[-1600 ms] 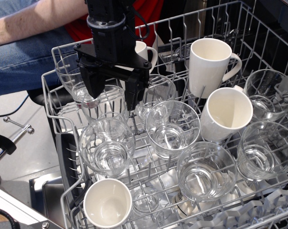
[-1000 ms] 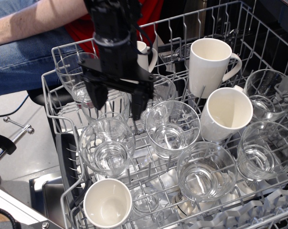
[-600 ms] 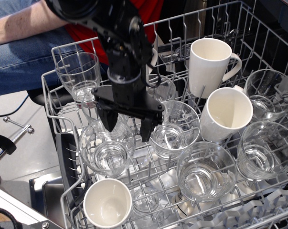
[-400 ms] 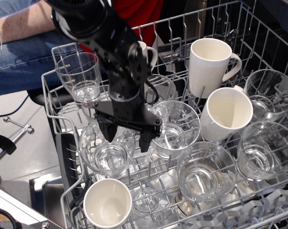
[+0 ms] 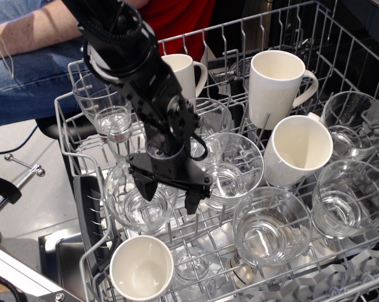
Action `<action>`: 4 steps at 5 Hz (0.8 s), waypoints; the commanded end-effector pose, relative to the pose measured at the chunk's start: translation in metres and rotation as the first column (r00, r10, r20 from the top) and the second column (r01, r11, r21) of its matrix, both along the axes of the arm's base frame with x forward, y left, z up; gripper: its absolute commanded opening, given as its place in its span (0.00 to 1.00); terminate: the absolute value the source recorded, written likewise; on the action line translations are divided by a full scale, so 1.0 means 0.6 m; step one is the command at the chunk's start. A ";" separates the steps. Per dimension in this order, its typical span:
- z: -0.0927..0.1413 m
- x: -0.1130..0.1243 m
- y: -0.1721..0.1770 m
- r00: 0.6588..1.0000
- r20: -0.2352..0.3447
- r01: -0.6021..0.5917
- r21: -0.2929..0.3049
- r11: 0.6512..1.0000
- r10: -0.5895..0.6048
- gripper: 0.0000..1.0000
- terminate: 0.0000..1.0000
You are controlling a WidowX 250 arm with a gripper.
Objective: Pick up glass cup
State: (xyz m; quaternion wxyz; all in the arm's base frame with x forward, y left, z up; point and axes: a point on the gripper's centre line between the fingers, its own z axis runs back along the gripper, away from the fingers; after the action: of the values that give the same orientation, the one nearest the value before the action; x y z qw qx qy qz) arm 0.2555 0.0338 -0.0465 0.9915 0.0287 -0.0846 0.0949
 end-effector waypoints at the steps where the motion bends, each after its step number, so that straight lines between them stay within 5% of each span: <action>1: -0.039 0.008 0.004 0.996 0.084 -0.006 0.017 1.000 0.004 1.00 0.00; 2: -0.050 0.020 0.002 0.996 0.088 -0.014 0.032 0.999 0.011 1.00 0.00; 3: -0.035 0.024 -0.003 0.997 0.075 -0.021 0.023 1.000 0.019 0.00 0.00; 4: -0.035 0.024 -0.005 0.997 0.082 -0.017 0.017 1.000 0.016 0.00 0.00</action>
State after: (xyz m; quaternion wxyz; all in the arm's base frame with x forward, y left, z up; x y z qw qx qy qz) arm 0.2608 0.0301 -0.0798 0.9889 0.0345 -0.1008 0.1033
